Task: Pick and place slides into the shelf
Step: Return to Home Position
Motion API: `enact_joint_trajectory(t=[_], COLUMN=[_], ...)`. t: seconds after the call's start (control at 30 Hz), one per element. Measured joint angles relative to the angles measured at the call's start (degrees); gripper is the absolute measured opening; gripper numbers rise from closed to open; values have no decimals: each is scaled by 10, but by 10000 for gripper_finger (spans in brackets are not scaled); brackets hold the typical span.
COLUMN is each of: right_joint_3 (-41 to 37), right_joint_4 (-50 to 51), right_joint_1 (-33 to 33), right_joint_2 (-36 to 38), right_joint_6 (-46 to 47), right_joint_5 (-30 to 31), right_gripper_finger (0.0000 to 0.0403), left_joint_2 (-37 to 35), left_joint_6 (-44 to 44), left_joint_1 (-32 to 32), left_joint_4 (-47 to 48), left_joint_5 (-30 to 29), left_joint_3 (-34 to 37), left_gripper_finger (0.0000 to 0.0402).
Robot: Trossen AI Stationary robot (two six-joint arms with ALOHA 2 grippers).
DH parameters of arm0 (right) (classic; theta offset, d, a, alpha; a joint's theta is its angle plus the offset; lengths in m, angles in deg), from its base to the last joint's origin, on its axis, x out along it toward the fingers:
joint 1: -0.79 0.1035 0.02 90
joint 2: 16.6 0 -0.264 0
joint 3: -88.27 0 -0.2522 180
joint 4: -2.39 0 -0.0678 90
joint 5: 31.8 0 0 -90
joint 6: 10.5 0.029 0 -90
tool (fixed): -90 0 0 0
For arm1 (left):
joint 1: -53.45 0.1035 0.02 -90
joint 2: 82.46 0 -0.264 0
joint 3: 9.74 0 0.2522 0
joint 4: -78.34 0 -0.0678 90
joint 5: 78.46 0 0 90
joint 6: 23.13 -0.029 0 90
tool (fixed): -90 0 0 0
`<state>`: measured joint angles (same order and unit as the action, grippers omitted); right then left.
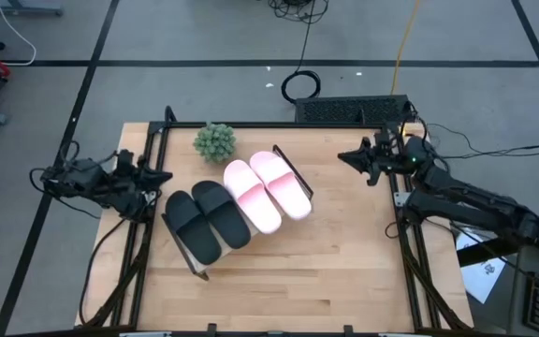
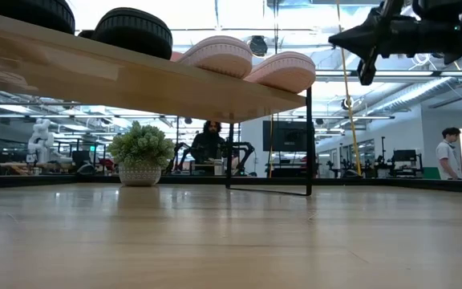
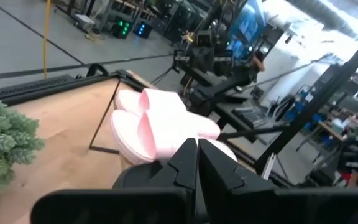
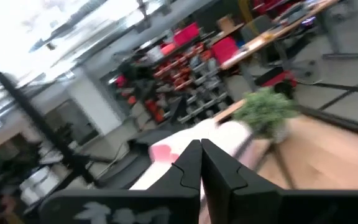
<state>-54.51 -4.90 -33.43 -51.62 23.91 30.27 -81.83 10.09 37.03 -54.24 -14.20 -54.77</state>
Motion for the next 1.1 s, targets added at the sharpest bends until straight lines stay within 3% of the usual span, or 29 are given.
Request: enact_joint_trajectory(t=[0.63, 0.77, 0.93, 1.1], right_joint_3=[-3, -43, -130, -193], right_joint_4=[111, 38, -76, -147], right_joint_1=[276, 302, 301, 286], right_joint_2=[7, 12, 22, 42], right_joint_6=[-45, -66, -50, -21], right_joint_5=[313, 354, 355, 356], right_gripper_finger=[0, 0, 0, 0], left_joint_2=[0, 0, -1, -4], left_joint_6=[1, 9, 16, -10], left_joint_1=[0, 0, 0, 0], left_joint_4=[14, 33, 33, 68], left_joint_5=[38, 33, 34, 25], left_joint_3=[2, 19, 44, 13], left_gripper_finger=[15, 15, 14, 15])
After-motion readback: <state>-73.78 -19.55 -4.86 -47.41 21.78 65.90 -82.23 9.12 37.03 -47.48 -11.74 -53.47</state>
